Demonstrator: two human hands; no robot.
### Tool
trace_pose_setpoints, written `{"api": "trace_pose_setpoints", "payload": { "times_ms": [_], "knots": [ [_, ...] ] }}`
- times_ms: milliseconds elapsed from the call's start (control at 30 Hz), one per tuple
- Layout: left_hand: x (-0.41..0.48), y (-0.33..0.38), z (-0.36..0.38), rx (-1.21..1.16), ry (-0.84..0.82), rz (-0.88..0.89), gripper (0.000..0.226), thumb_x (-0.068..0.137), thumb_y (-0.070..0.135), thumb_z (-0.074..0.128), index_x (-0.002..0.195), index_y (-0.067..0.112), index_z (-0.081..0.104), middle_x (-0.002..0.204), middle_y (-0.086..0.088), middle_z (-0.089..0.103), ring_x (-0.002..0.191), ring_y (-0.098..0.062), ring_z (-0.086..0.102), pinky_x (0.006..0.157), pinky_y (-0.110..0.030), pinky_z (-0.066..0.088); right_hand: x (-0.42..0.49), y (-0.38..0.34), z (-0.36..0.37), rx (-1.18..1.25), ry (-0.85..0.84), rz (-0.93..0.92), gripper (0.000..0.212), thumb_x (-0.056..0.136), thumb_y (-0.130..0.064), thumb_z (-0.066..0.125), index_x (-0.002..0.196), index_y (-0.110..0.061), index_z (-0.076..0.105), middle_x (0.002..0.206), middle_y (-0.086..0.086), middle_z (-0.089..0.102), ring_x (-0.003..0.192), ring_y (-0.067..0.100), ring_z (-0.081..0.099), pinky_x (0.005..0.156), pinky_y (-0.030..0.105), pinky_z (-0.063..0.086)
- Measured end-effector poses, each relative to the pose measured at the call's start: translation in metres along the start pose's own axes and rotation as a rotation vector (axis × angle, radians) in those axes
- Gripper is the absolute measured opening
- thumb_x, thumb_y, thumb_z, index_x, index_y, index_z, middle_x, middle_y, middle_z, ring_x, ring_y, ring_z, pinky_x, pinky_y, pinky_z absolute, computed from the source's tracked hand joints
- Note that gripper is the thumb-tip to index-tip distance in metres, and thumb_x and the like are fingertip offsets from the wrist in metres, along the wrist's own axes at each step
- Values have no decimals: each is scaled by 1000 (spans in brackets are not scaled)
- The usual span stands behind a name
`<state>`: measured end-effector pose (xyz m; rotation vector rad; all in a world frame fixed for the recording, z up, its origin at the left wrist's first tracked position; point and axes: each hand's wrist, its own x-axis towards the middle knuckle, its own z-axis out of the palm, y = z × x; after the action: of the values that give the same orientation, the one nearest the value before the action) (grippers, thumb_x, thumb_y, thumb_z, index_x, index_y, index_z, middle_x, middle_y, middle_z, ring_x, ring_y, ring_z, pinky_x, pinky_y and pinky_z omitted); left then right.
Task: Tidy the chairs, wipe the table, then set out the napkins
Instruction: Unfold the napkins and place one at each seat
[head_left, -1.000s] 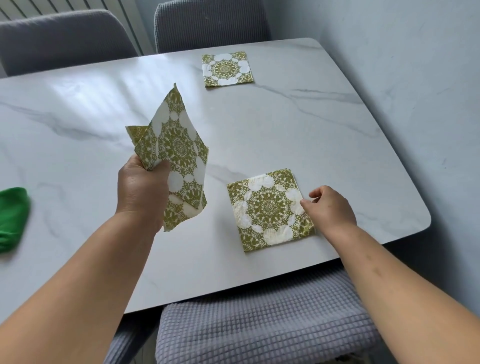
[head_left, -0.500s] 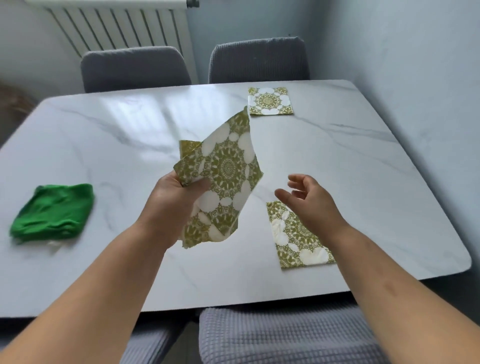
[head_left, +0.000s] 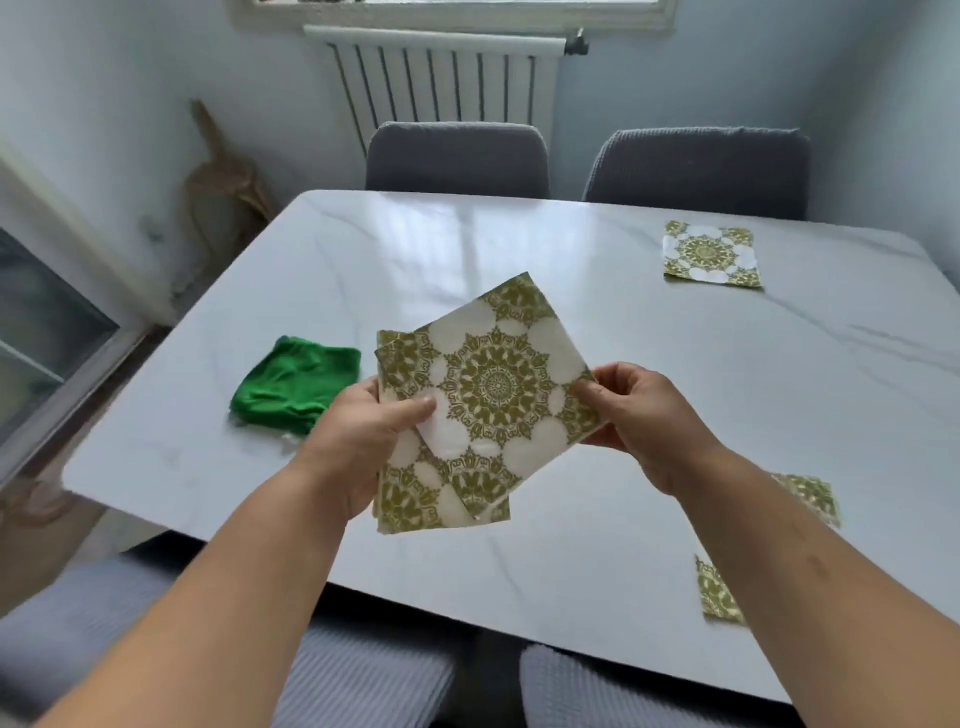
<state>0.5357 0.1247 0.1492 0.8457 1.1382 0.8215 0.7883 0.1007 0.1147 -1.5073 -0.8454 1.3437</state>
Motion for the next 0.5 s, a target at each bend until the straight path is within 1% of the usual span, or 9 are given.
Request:
{"api": "trace_pose_setpoints", "payload": {
  "times_ms": [100, 200, 333, 367, 433, 500],
  "knots": [
    [11, 10, -41, -27, 51, -2, 20, 90, -2, 56, 109, -3, 61, 94, -20, 73, 81, -33, 72, 58, -37, 58, 17, -4, 37, 52, 12, 39, 16, 91, -13, 63, 103, -2, 62, 86, 9, 72, 70, 16, 71, 58, 28, 57],
    [32, 19, -73, 12, 100, 21, 20, 91, -1, 55, 110, -2, 61, 95, -21, 72, 79, -33, 72, 58, -38, 57, 31, -5, 63, 92, 70, 57, 13, 91, -11, 62, 103, -6, 66, 89, 10, 73, 71, 15, 71, 58, 27, 57],
    [70, 39, -148, 110, 120, 27, 21, 91, 4, 57, 111, 4, 61, 101, -21, 71, 83, -34, 72, 66, -49, 59, 55, 4, 121, 224, 224, 114, 6, 91, -8, 62, 95, -6, 66, 77, 5, 73, 64, 11, 70, 54, 24, 56],
    [76, 44, -163, 123, 129, 29, 22, 90, 4, 57, 112, 4, 60, 101, -20, 71, 82, -33, 72, 64, -47, 59, 59, 4, 134, 258, 267, 128, 4, 91, -6, 62, 93, -7, 66, 75, 5, 72, 62, 11, 70, 53, 23, 55],
    [88, 53, -197, 132, 128, 28, 23, 91, 3, 56, 113, 4, 60, 99, -18, 72, 78, -29, 73, 55, -39, 58, 67, 7, 160, 317, 360, 152, 3, 90, -4, 62, 91, -6, 64, 75, 7, 71, 61, 11, 70, 51, 24, 55],
    [97, 62, -223, 146, 123, 22, 22, 91, 3, 56, 113, 5, 61, 98, -17, 72, 75, -26, 73, 52, -34, 57, 71, 8, 181, 357, 427, 167, 3, 91, -3, 61, 93, -5, 62, 81, 10, 70, 64, 14, 70, 51, 24, 56]
  ]
}}
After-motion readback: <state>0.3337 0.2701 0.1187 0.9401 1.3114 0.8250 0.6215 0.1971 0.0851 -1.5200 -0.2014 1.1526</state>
